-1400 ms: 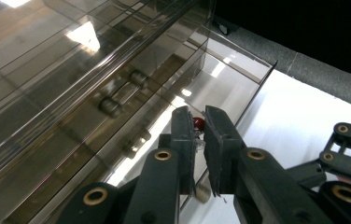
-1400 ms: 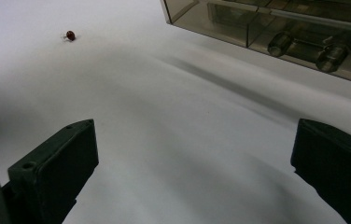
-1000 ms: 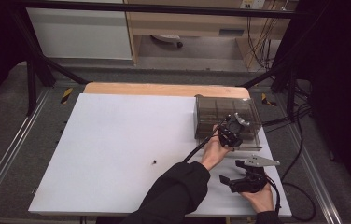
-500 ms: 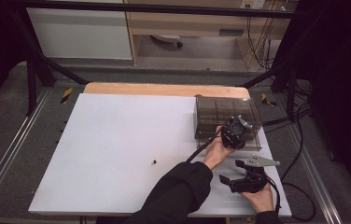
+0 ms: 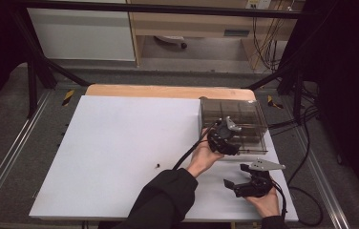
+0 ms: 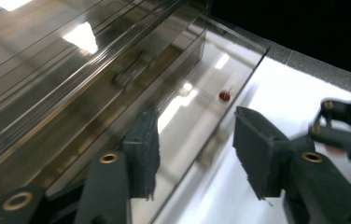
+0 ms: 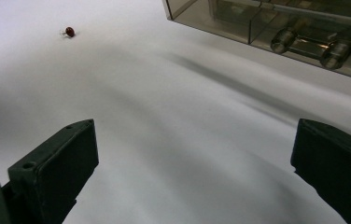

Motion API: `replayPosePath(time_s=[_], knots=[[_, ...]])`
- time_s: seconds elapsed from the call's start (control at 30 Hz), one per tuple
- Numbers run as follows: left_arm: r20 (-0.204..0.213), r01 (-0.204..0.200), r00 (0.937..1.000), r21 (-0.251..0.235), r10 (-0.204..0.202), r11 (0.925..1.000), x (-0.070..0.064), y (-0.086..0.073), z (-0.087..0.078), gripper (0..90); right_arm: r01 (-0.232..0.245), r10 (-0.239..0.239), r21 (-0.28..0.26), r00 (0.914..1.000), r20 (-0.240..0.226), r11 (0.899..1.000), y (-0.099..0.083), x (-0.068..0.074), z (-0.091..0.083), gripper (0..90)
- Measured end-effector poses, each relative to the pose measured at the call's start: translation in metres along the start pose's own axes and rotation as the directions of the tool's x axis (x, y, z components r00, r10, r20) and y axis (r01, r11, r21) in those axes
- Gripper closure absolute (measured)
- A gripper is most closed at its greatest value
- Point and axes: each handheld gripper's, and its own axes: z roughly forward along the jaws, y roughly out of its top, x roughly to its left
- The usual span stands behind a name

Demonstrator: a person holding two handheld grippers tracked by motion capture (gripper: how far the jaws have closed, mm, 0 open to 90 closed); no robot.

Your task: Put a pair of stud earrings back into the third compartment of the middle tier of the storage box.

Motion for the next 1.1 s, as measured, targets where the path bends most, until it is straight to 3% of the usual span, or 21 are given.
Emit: replayPosePath(time_s=[0.1, 0.13, 0.17, 0.23, 0.27, 0.63, 0.93, 1.1], knots=[[-0.013, 0.004, 0.9999, -0.012, -0.004, 0.9999, 0.009, -0.015, -0.026, 43.8, 0.003, -0.003, 0.002, 1.0, 0.001, 1.0, 0.0, 0.0, 0.001, 1.4], [-0.013, 0.004, 0.9999, -0.012, -0.004, 0.9999, 0.009, -0.015, -0.026, 41.7, 0.003, -0.003, 0.002, 1.0, 0.001, 1.0, 0.0, 0.0, 0.001, 1.4], [-0.012, 0.012, 0.9998, -0.021, -0.013, 0.9997, 0.015, -0.024, -0.04, 40.0, 0.004, -0.004, 0.003, 1.0, 0.004, 1.0, 0.0, 0.0, 0.001, 1.4], [-0.016, 0.014, 0.9998, -0.025, -0.015, 0.9996, 0.017, -0.029, -0.046, 36.5, 0.001, -0.001, 0.002, 1.0, 0.002, 1.0, 0.0, 0.0, 0.0, 1.4], [-0.023, 0.016, 0.9996, -0.027, -0.017, 0.9995, 0.022, -0.04, -0.058, 34.8, 0.0, 0.0, 0.002, 1.0, 0.003, 1.0, 0.0, 0.0, 0.0, 1.4], [-0.055, 0.062, 0.9964, -0.038, -0.064, 0.9973, 0.05, -0.09, -0.109, 16.0, 0.008, -0.008, 0.01, 0.9999, 0.01, 1.0, 0.0, 0.0, 0.002, 1.4], [-0.12, 0.087, 0.9885, -0.048, -0.092, 0.9951, 0.07, -0.126, -0.142, 8.1, 0.004, -0.004, 0.012, 0.9999, 0.012, 1.0, -0.001, 0.0, 0.002, 1.3], [-0.147, 0.1, 0.9836, -0.038, -0.105, 0.9942, 0.078, -0.148, -0.151, 7.2, 0.006, -0.006, 0.009, 0.9999, 0.013, 1.0, -0.001, 0.0, 0.001, 1.3]])
